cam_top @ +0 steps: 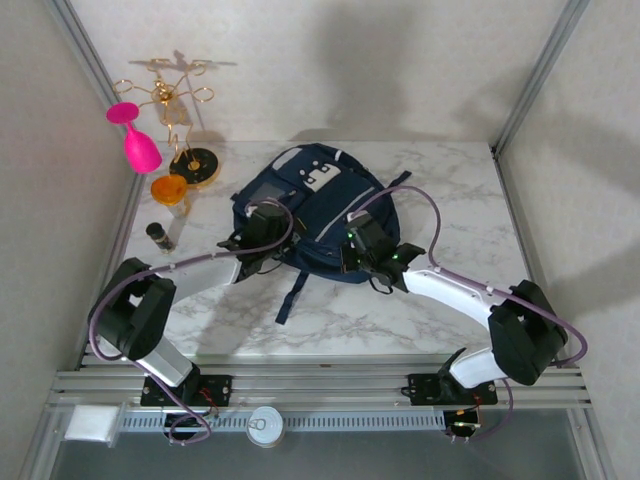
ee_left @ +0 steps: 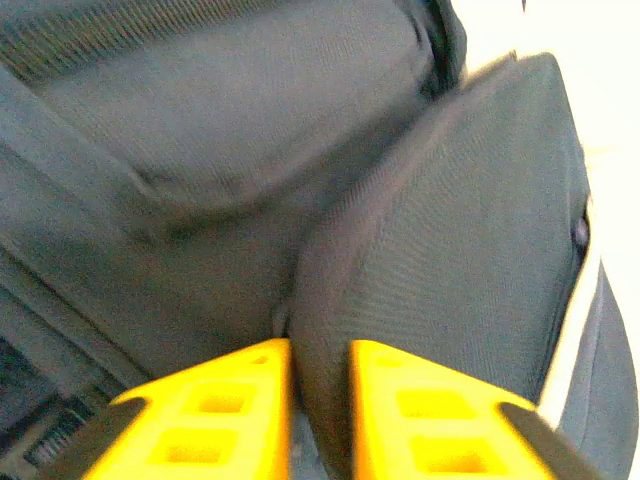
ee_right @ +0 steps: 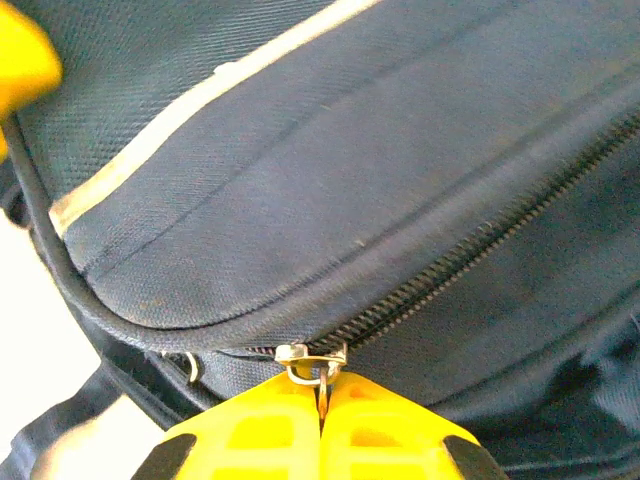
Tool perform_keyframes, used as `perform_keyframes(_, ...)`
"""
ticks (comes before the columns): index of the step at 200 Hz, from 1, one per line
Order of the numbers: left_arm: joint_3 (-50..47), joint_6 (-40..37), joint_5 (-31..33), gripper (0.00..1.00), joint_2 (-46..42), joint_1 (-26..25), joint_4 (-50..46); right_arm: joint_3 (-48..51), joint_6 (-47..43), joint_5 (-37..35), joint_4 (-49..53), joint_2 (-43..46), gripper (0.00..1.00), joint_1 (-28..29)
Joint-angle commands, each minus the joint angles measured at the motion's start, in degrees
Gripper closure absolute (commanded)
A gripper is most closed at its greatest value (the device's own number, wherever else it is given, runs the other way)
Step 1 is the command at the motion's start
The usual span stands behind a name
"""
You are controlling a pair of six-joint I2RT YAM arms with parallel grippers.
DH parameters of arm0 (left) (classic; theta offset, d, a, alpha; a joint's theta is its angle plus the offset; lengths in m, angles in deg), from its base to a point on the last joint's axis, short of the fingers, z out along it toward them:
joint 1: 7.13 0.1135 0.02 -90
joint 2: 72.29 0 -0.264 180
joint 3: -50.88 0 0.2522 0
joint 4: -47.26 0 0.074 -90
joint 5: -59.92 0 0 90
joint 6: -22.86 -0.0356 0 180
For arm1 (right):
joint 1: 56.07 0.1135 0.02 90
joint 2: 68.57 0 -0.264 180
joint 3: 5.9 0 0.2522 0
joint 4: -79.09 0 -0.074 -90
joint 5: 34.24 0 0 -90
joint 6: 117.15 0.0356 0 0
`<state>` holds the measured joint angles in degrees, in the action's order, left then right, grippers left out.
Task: Pack the student bag
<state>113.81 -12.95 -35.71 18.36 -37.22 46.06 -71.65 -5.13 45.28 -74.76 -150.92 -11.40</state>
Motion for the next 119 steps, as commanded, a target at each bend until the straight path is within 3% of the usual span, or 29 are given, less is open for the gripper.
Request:
perform_keyframes(1,-3.5,1.4,0.1,0.67,-5.0,0.5,2.6,-1.1,-0.3,1.1,0.7,-0.3,1.00,1.5)
perform_keyframes(23,-10.4,13.8,3.1,0.55,-9.1,-5.2,11.4,-0.8,0.1,1.0,0.2,-0.7,1.00,1.5)
perform_keyframes(43,-12.0,22.5,4.9,0.49,-7.7,-9.9,16.7,-0.1,-0.2,-0.3,0.1,-0.6,1.00,1.4)
perform_keyframes(77,-8.5,28.7,9.7,0.47,-0.9,-14.8,21.0,1.8,-0.7,-0.9,-2.4,0.1,1.00,1.5)
perform_keyframes(92,-4.3,26.7,11.9,0.51,3.0,-14.9,18.4,1.8,-0.7,-0.9,-3.0,-0.4,1.00,1.5)
perform_keyframes(104,-2.6,28.1,13.1,0.65,5.0,-14.9,16.5,1.8,-0.7,-0.8,-3.5,-0.9,1.00,1.5)
perform_keyframes(119,-2.9,28.9,16.1,0.72,5.7,-15.1,17.1,1.2,-0.9,-1.2,-3.0,-1.3,1.00,1.5)
